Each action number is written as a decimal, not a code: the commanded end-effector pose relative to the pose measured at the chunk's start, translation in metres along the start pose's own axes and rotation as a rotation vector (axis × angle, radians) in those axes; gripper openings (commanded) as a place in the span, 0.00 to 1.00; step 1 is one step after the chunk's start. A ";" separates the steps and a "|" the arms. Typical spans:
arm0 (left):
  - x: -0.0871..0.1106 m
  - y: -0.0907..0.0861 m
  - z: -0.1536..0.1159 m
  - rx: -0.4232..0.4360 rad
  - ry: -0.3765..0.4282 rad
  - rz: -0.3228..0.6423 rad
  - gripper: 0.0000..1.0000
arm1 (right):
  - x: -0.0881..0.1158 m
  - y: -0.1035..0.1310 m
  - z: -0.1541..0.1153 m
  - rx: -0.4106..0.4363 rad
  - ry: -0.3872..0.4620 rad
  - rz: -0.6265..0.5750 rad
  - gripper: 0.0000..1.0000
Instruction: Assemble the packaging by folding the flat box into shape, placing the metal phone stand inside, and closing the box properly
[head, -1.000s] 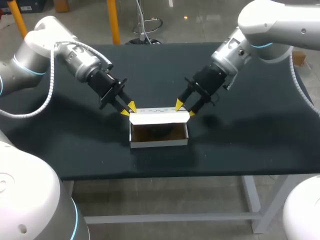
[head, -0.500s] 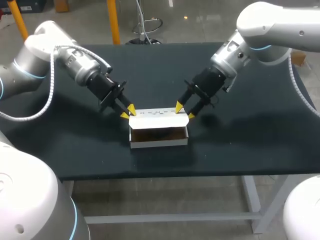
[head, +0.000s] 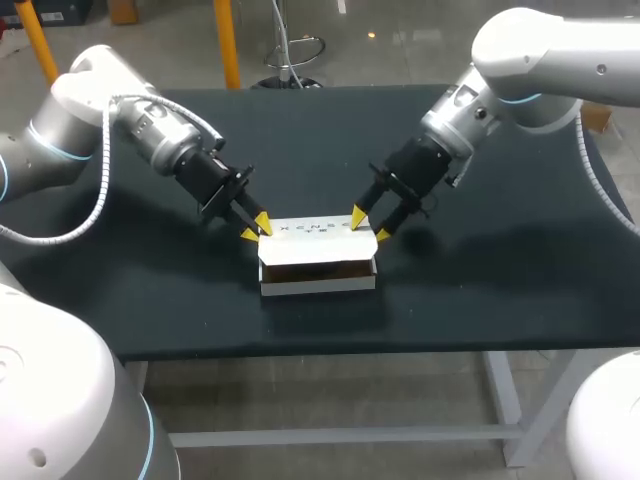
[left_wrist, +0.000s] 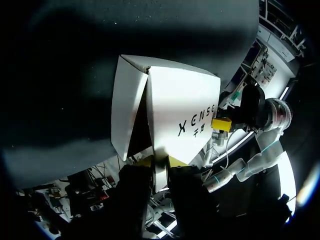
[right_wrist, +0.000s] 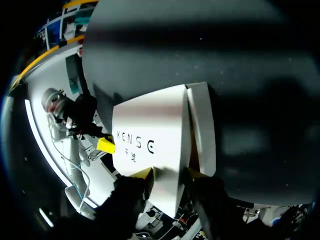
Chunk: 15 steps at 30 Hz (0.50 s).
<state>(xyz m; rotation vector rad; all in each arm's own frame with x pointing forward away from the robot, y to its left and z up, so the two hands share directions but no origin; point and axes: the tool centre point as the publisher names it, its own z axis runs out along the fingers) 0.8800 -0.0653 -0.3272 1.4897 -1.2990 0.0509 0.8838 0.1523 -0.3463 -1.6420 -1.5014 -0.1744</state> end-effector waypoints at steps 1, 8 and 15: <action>-0.003 -0.002 0.003 0.004 0.003 -0.001 0.15 | 0.001 0.000 0.003 -0.002 0.000 -0.003 0.45; -0.005 -0.002 0.003 0.017 -0.004 0.000 0.18 | 0.000 0.001 0.003 -0.004 -0.002 -0.008 0.45; -0.007 0.000 0.004 0.039 -0.022 0.001 0.26 | -0.001 0.001 0.004 -0.010 -0.002 -0.017 0.46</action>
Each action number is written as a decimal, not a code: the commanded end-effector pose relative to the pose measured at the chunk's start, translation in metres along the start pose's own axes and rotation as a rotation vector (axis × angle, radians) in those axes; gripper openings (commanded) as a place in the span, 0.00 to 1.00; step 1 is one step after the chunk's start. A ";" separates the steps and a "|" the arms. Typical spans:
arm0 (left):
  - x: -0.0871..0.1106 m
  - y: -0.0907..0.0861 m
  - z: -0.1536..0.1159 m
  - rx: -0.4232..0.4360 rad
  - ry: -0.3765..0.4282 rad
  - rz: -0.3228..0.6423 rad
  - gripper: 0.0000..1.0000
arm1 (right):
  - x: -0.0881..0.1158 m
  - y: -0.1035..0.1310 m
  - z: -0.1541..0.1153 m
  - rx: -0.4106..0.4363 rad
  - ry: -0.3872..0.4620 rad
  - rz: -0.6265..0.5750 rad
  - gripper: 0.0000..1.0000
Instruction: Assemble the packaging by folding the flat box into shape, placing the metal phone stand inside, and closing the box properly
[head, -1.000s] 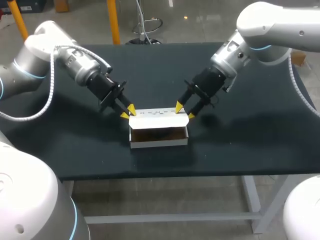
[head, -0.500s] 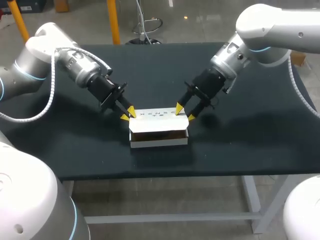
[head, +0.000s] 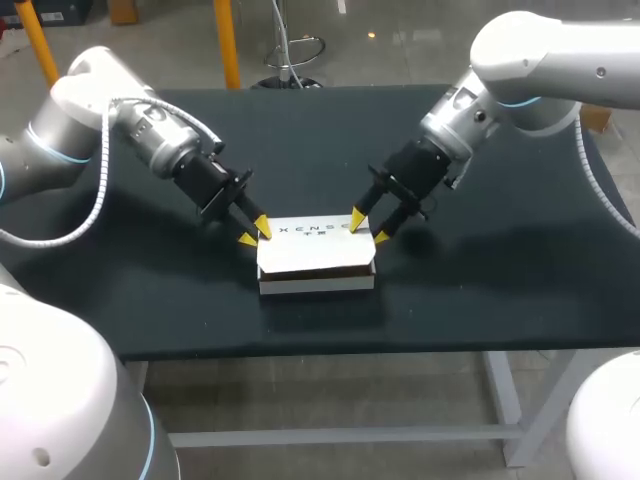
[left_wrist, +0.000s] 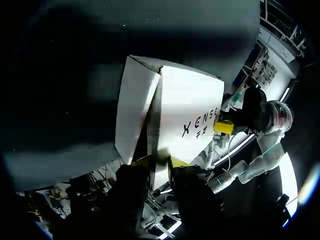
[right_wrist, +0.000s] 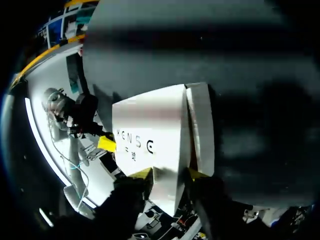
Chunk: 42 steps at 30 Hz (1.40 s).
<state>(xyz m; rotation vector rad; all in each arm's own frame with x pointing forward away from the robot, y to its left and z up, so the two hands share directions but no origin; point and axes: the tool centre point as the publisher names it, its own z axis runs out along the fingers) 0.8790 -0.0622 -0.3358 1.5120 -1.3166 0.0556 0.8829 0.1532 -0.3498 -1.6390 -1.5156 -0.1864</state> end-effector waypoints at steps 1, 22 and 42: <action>0.001 0.005 0.002 0.017 -0.007 0.000 0.26 | 0.001 0.000 0.001 -0.003 -0.001 -0.005 0.46; -0.002 0.012 -0.002 0.098 -0.040 -0.018 0.30 | -0.001 0.002 0.002 -0.010 -0.006 -0.019 0.47; 0.006 0.040 -0.036 0.259 -0.125 0.021 1.00 | -0.003 0.004 0.000 -0.013 0.004 -0.024 0.47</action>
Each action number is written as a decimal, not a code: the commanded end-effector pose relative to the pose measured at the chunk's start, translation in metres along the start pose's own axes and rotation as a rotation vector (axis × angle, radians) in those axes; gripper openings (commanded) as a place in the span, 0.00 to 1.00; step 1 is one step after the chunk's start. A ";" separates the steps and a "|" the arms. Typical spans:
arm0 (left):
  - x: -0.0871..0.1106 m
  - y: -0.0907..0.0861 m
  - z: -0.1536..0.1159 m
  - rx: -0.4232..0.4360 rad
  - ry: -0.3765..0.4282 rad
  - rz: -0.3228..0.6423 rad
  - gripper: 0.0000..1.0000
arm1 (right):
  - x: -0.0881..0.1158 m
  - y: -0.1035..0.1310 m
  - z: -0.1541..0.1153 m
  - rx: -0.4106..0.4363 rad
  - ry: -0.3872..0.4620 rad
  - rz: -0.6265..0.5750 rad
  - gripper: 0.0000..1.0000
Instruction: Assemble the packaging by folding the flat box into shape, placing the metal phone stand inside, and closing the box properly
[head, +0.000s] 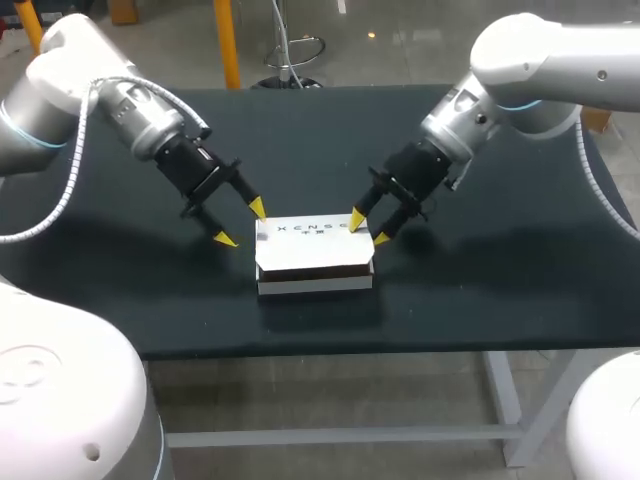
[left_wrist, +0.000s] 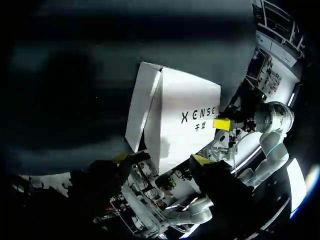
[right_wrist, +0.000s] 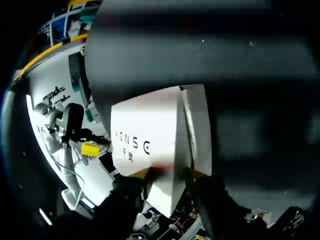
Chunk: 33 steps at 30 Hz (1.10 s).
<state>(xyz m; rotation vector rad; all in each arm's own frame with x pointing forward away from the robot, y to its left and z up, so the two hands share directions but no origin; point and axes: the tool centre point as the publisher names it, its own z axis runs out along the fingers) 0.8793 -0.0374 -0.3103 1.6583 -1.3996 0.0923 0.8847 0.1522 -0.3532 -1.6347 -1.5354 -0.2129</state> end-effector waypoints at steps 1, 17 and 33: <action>0.007 0.020 -0.013 0.122 -0.053 0.028 1.00 | 0.000 0.001 0.000 0.003 0.001 -0.002 0.47; 0.042 0.066 -0.017 0.433 -0.607 0.616 1.00 | 0.000 0.001 0.000 0.003 0.001 -0.002 0.48; 0.052 0.075 -0.005 0.291 -0.957 1.034 1.00 | 0.000 0.001 0.000 0.003 0.001 -0.002 0.47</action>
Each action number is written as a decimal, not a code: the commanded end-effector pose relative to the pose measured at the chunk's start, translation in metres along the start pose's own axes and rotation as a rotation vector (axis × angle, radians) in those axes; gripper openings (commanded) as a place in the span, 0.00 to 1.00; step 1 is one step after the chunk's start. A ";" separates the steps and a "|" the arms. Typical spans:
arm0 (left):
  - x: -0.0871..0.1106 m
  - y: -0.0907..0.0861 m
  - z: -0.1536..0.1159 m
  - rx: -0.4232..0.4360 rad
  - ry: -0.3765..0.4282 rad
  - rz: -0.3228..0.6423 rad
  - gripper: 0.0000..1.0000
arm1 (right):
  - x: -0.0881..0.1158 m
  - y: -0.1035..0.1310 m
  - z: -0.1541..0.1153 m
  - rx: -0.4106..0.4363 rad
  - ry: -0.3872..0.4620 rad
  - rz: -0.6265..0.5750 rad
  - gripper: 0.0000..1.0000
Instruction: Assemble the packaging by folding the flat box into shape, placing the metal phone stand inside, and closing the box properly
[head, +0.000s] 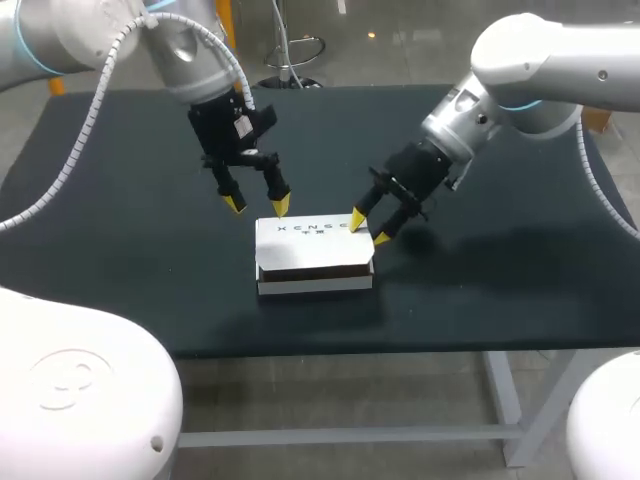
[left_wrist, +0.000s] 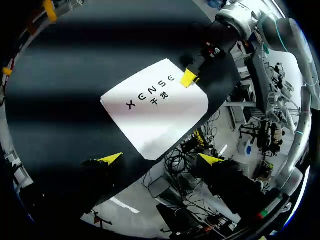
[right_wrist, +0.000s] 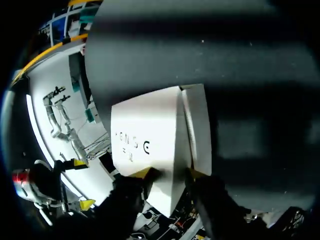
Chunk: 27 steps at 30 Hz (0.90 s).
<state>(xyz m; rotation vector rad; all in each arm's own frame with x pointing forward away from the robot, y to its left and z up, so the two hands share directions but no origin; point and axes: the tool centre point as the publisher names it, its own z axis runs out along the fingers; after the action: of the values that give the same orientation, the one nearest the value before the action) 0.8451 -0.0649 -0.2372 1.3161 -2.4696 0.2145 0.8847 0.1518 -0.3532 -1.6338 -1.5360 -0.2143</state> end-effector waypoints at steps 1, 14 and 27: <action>0.005 0.005 -0.002 0.020 -0.353 0.341 1.00 | 0.000 0.001 0.000 0.004 0.001 -0.001 0.47; 0.004 0.015 0.033 0.125 -0.487 0.796 1.00 | 0.000 0.001 0.000 0.004 0.001 -0.001 0.46; 0.008 0.010 0.047 0.145 -0.541 0.990 1.00 | 0.000 0.001 0.000 0.004 0.001 -0.001 0.47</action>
<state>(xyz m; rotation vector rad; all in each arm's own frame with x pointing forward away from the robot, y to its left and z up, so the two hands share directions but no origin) 0.8297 -0.0839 -0.2789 0.2557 -3.2586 0.2435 0.8847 0.1517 -0.3532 -1.6339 -1.5360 -0.2144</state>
